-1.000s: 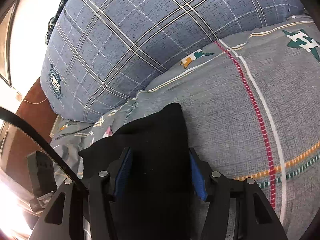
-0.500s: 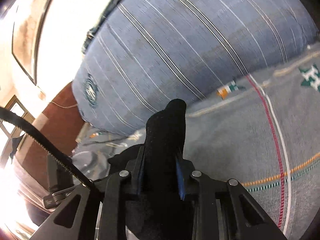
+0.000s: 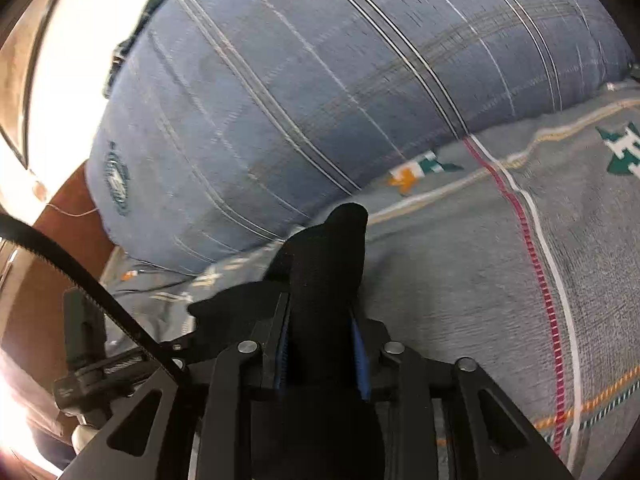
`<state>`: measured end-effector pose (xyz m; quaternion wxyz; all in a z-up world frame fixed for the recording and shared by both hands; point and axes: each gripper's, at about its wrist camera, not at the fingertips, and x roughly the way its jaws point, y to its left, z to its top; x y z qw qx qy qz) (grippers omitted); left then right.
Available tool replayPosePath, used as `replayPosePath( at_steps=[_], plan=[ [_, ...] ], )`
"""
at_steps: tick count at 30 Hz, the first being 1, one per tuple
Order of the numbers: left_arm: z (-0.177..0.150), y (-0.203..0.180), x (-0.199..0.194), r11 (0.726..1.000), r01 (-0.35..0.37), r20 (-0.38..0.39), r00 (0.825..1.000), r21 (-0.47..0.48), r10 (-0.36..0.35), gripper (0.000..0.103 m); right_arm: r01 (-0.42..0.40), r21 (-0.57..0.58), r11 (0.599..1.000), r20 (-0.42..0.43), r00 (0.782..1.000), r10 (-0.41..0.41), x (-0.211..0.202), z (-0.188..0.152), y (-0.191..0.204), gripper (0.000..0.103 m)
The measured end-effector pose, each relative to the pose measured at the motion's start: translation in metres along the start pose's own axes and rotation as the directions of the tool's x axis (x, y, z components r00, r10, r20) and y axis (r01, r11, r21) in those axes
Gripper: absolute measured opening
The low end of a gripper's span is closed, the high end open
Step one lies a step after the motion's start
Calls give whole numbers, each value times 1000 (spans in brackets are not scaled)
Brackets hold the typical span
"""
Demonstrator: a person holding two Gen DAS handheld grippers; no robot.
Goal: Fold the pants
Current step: 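Grasp the folded pants edge with the right gripper while the left gripper grasps the other edge, then lower the pants onto the sheet and open both grippers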
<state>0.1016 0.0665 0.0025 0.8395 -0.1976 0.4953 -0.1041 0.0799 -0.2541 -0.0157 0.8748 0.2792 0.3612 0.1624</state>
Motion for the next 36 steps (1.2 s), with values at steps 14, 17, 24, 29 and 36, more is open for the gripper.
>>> replayPosePath(
  at_steps=[14, 17, 24, 29, 36],
  plan=[
    [15, -41, -2, 995, 96, 28, 995, -3, -96, 49, -257, 140, 956, 15, 966, 258, 13, 13, -6, 55],
    [12, -24, 32, 993, 100, -25, 995, -68, -101, 48, -199, 182, 963, -12, 979, 205, 30, 11, -21, 56],
    [9, -24, 19, 988, 133, -12, 991, -83, -135, 48, -187, 228, 956, 67, 982, 176, 17, 7, -35, 57],
    [-13, -25, -41, 999, 46, 63, 997, 6, -46, 51, -84, 134, 987, 119, 990, 69, -26, -4, -9, 69],
    [-97, -38, -146, 957, -238, 379, 911, 166, 161, 72, -18, -55, 998, 161, 987, 27, -102, -49, 47, 78]
  ],
)
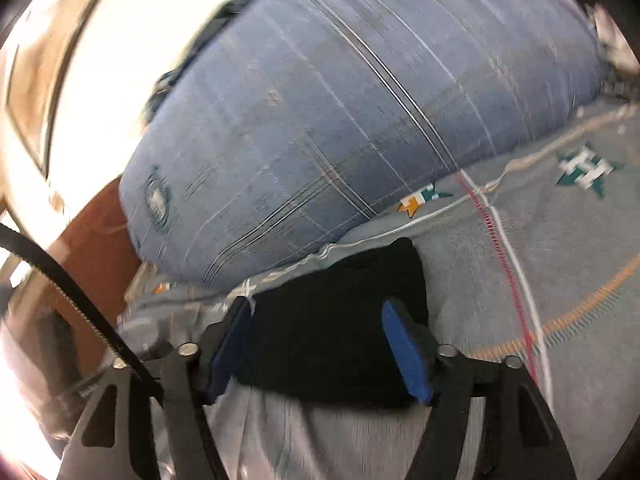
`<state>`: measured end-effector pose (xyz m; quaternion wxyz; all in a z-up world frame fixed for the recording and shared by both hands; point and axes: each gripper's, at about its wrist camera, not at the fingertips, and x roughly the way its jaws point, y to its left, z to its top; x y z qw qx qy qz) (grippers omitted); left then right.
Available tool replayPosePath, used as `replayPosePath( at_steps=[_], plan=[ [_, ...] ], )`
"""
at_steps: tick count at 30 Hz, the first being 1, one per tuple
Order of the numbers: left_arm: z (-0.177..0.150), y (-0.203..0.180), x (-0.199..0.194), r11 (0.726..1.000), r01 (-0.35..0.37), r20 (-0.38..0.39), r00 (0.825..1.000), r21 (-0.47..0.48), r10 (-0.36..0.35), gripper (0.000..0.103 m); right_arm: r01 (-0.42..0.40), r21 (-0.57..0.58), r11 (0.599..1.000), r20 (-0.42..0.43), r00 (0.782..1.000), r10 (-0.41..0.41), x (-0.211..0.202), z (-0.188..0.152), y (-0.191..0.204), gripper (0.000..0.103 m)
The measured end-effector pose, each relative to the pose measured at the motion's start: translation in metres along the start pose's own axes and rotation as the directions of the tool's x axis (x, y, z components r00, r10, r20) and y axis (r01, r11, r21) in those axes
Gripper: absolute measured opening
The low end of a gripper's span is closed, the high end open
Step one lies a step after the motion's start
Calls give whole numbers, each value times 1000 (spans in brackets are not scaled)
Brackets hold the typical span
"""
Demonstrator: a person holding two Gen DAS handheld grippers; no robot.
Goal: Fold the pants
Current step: 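Lower the pants onto the sheet and open both grippers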
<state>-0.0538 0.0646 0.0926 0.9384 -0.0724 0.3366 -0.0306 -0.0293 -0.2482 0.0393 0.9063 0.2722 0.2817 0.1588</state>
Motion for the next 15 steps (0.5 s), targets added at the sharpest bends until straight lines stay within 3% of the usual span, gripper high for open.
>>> replayPosePath(
  at_steps=[2, 4, 7, 9, 15],
  plan=[
    [-11, -4, -29, 997, -78, 98, 992, 26, 75, 87, 40, -71, 997, 45, 998, -37, -22, -24, 14, 83],
    [-25, -11, -59, 989, -147, 210, 967, 13, 141, 101, 100, -134, 986, 83, 993, -89, -33, -48, 24, 86],
    [-34, -15, -84, 981, -192, 288, 938, -23, 190, 103, 188, -223, 957, 98, 981, -170, -30, -75, 33, 87],
    [-38, -20, -91, 971, -237, 297, 925, -37, 237, 103, 211, -257, 943, 88, 977, -194, -22, -83, 34, 87],
    [-40, -33, -81, 972, -234, 243, 943, 2, 226, 103, 235, -272, 933, 65, 972, -226, -8, -88, 22, 87]
  ],
)
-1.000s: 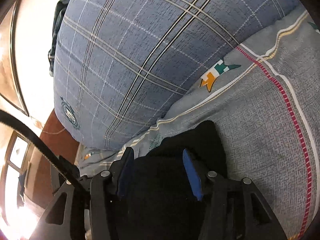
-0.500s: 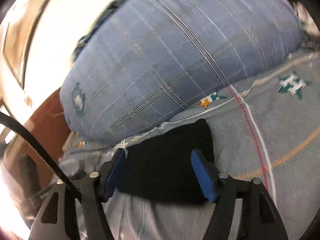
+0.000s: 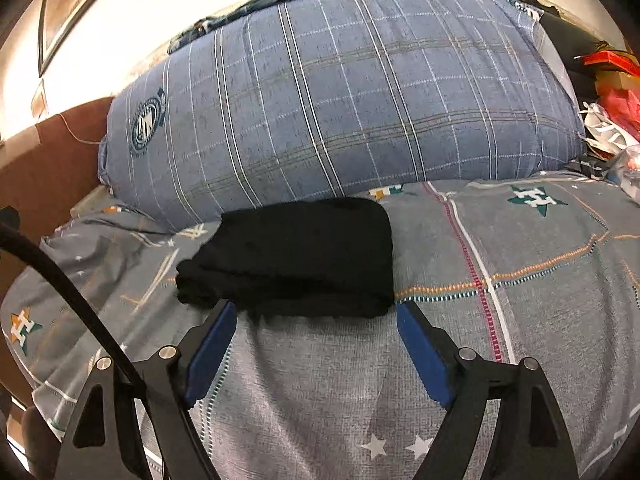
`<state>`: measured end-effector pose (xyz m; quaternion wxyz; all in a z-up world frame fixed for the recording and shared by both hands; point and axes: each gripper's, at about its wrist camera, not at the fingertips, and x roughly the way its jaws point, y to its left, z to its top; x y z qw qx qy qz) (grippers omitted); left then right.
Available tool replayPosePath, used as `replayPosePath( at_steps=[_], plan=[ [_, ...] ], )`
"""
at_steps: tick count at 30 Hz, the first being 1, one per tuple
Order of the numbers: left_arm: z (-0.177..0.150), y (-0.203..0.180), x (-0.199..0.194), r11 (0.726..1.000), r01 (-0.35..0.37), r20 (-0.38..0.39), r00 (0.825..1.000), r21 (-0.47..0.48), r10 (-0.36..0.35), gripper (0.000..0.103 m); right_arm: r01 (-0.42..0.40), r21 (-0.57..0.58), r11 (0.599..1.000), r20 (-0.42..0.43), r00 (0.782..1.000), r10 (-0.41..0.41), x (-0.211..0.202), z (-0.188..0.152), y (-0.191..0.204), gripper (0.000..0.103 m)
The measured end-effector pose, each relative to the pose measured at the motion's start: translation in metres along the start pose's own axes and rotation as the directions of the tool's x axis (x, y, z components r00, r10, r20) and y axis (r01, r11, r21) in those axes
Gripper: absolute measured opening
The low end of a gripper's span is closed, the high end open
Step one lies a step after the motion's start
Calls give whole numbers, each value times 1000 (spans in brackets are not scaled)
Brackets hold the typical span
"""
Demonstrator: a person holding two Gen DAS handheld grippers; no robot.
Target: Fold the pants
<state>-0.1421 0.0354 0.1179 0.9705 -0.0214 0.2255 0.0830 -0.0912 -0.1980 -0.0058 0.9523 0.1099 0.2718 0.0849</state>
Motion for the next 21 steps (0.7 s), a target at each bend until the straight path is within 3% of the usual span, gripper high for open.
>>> replayPosePath(
  at_steps=[8, 21],
  plan=[
    [-18, -25, 15, 998, 28, -113, 993, 55, -21, 103, -51, -9, 999, -17, 999, 51, 3, -2, 6, 88],
    [-31, -32, 21, 993, -14, -135, 990, 120, 31, 103, -36, -19, 999, -18, 999, 36, 4, -4, 8, 90]
  ],
)
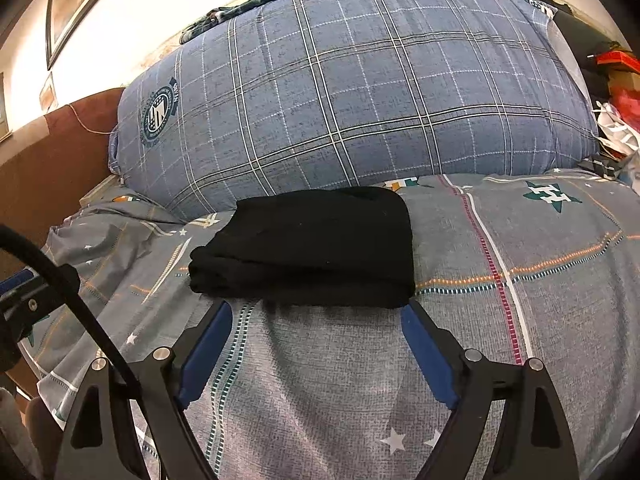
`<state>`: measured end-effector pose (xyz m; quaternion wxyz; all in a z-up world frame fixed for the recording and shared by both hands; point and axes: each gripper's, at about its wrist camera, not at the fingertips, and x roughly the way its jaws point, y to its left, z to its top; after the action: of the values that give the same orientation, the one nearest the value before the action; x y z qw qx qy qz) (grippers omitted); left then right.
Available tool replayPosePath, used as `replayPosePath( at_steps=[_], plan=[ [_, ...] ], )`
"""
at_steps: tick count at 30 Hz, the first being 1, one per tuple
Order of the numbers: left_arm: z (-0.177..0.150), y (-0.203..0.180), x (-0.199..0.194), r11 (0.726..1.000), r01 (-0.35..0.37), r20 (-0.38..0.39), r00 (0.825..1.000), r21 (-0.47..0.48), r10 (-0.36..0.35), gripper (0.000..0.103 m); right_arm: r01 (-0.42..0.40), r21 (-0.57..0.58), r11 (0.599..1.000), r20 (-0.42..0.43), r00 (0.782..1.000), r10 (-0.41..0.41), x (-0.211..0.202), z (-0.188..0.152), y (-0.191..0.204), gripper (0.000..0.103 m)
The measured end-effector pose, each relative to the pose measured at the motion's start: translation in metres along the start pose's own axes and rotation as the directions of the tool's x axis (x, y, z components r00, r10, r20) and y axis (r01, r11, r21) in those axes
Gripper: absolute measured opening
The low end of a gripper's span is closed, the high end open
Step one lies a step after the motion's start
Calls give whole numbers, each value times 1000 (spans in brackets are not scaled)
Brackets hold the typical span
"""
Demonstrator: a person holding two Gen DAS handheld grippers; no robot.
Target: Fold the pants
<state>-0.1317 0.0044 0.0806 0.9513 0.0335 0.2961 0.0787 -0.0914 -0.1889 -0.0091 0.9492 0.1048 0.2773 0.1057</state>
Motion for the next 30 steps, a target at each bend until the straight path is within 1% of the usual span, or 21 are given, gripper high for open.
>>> replayPosePath(
  at_steps=[7, 14, 20, 30],
  plan=[
    [-5, 1, 11, 999, 39, -52, 998, -2, -39, 103, 6, -7, 1000, -13, 1000, -6, 4, -1, 0, 91],
    [-12, -2, 22, 997, 81, -114, 990, -11, -82, 103, 10, -10, 1000, -23, 1000, -10, 7, -3, 0, 92],
    [-17, -6, 26, 995, 103, -138, 985, -11, -103, 103, 14, -8, 1000, -32, 999, -14, 10, -4, -2, 93],
    [-19, -4, 34, 993, 114, -162, 980, -20, -115, 103, 13, -15, 1000, -53, 999, -14, 15, -6, 1, 93]
  ],
)
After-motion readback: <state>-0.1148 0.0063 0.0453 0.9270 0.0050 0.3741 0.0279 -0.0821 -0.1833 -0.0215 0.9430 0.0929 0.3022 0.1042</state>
